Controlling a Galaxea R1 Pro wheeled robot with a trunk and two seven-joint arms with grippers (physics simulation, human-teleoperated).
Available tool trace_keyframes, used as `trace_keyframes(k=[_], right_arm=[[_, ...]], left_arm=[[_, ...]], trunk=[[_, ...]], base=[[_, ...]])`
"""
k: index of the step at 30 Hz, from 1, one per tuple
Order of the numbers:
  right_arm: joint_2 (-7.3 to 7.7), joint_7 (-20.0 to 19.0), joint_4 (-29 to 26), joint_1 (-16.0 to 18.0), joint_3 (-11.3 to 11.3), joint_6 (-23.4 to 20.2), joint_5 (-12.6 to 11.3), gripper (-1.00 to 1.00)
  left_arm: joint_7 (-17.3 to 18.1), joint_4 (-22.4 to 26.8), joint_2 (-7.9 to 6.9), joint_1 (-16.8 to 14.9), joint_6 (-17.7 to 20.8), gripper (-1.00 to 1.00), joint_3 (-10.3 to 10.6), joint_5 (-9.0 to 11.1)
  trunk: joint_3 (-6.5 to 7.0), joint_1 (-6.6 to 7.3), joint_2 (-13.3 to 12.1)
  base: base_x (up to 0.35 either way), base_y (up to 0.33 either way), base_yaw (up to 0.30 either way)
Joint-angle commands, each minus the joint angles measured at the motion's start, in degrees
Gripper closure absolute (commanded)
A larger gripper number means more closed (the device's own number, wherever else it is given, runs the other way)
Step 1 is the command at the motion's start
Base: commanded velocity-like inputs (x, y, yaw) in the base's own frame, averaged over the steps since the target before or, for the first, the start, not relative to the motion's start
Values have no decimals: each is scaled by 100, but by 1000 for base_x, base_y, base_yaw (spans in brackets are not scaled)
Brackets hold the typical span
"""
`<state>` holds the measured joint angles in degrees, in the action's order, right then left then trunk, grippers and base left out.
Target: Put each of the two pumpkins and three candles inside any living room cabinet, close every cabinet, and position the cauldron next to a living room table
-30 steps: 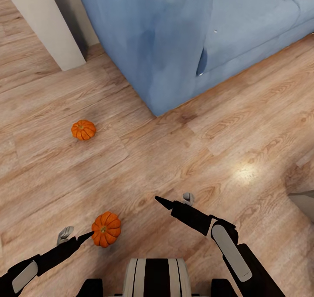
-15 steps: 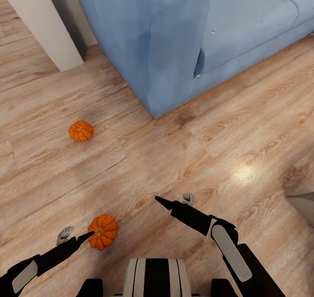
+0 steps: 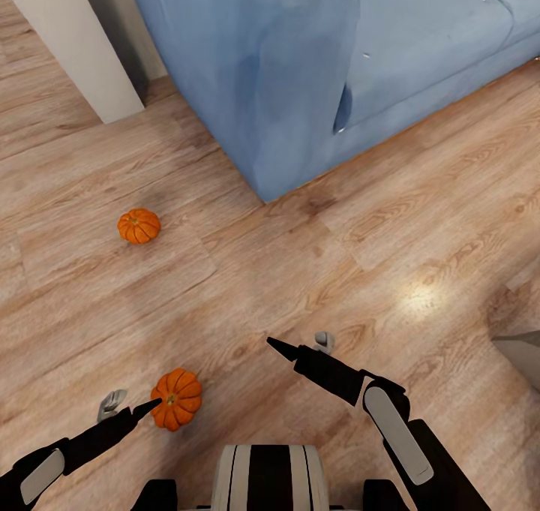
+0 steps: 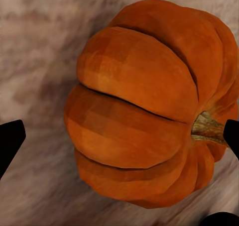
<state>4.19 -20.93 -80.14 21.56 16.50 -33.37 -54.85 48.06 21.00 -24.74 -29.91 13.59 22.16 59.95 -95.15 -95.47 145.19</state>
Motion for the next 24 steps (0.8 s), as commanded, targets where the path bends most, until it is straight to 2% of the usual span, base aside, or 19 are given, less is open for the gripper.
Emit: trace_keyframes(k=[1,11,24], right_arm=[[3,1,-1,0,3,-20,-26,-100],[3,2,-1,3,3,-20,-26,-100],[3,1,-1,2,3,-20,-26,-100]], left_arm=[[10,1,-4,-3,56,-100,25,57],[10,1,-4,-6,56,-100,25,60],[10,1,2,-4,56,-100,25,54]], trunk=[[-25,-2,3],[-180,-20,12],[-180,-20,12]], base=[[0,0,0],[0,0,0],[12,-15,0]])
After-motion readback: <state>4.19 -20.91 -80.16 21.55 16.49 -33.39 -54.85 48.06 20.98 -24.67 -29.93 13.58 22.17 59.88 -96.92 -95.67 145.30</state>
